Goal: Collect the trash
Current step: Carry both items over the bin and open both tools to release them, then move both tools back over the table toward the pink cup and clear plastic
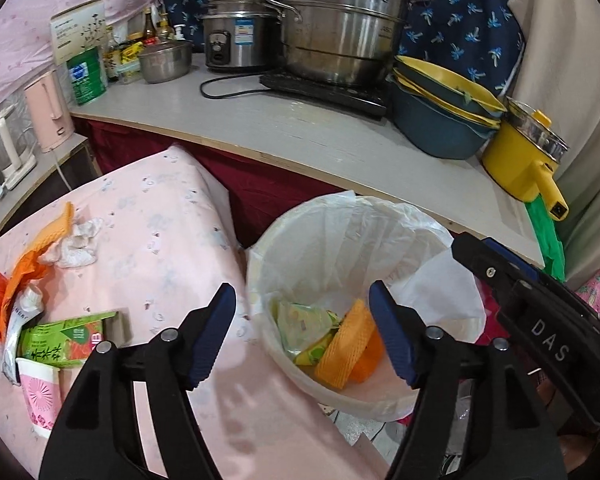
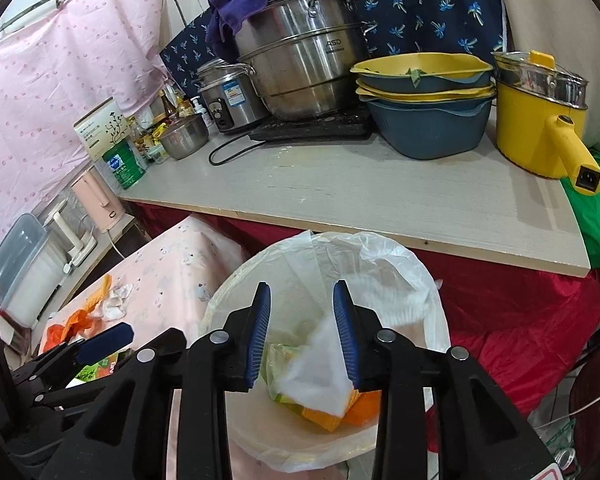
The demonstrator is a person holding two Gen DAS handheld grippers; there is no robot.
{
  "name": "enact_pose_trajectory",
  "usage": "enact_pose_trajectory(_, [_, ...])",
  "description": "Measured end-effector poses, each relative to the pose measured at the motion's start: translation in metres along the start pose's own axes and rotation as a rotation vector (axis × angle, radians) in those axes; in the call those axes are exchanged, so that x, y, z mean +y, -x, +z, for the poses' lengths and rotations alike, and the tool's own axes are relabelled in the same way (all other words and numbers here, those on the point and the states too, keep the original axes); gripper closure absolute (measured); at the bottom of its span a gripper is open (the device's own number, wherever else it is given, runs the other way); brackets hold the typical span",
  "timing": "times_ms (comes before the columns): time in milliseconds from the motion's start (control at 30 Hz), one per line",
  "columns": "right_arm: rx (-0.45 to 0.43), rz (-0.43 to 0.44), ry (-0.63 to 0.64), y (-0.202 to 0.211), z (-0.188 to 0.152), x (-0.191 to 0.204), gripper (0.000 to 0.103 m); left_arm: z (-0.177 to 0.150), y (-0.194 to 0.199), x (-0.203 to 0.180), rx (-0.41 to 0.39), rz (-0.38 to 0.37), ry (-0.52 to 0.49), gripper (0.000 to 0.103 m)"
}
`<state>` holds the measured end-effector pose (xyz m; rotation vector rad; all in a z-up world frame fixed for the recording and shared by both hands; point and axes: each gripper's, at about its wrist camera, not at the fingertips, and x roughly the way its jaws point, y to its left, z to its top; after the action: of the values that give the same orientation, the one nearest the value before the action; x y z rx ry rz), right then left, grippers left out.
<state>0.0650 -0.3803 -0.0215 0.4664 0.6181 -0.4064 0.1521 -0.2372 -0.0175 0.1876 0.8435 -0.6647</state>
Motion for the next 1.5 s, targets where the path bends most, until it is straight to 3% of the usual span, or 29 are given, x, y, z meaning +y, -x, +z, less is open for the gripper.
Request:
enact_pose_trajectory(333, [-0.02,0.032,0.033,0.014,0.002,0.029,0.064,-0.013,0.029,0.044,-0.029,0.079,0.087,0.035])
enact_pose_trajectory(767, [-0.011,0.115,0.128,0.03,-0.016,0.1,0.061,-0.046,0.081,0.111,-0.074,0.207,0.192,0.035])
enact_pose_trajectory(1500, [0.109,0.272,0.333,0.035,-0.093,0.239,0.048,-0.122,0.148,0.24,-0.05,0.43,0.405,0.035])
